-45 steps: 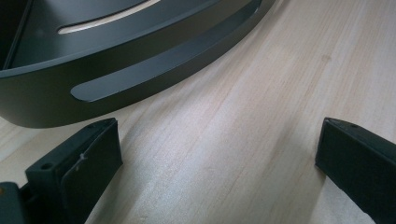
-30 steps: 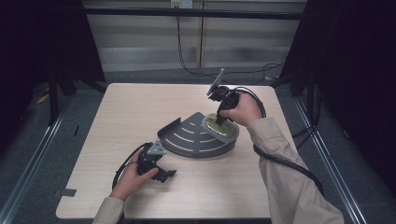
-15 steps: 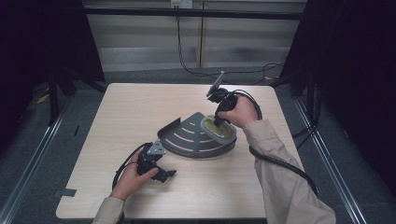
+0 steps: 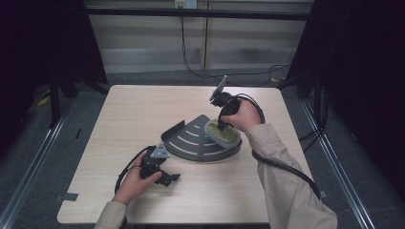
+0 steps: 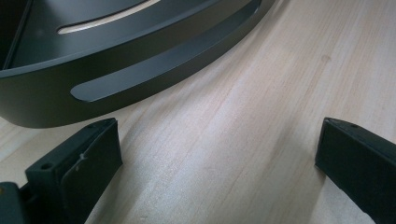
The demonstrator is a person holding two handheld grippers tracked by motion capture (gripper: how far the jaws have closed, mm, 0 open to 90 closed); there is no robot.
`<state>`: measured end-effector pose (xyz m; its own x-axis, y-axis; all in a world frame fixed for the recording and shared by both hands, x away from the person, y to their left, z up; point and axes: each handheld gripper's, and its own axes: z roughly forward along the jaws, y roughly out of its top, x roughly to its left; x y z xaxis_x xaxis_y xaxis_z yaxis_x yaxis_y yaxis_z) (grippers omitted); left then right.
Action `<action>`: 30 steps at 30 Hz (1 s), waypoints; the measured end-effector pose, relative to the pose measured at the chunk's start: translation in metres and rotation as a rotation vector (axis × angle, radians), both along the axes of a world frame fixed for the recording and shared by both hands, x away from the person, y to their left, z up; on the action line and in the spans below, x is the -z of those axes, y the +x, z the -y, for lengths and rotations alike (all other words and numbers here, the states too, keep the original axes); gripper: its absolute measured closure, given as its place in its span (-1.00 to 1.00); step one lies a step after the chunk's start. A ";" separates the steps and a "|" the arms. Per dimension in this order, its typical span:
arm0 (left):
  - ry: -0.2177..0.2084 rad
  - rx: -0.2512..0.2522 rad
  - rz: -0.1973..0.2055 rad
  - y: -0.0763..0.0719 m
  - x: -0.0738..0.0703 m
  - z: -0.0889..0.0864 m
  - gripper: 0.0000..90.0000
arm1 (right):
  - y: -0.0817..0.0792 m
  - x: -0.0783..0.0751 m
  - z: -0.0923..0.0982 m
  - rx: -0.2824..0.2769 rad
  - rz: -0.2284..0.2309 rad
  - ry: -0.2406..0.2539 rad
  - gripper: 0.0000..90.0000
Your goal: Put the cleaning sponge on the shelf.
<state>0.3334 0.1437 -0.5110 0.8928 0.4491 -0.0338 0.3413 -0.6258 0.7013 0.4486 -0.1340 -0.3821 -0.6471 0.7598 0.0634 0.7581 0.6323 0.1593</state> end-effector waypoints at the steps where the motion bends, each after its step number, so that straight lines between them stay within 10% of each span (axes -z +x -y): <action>1: 0.005 -0.002 0.001 0.000 0.000 0.000 -1.00 | 0.001 0.003 -0.001 -0.005 -0.011 -0.004 0.58; 30: 0.000 -0.002 0.002 0.000 0.000 0.000 -1.00 | 0.005 0.023 -0.004 -0.002 -0.023 -0.004 0.58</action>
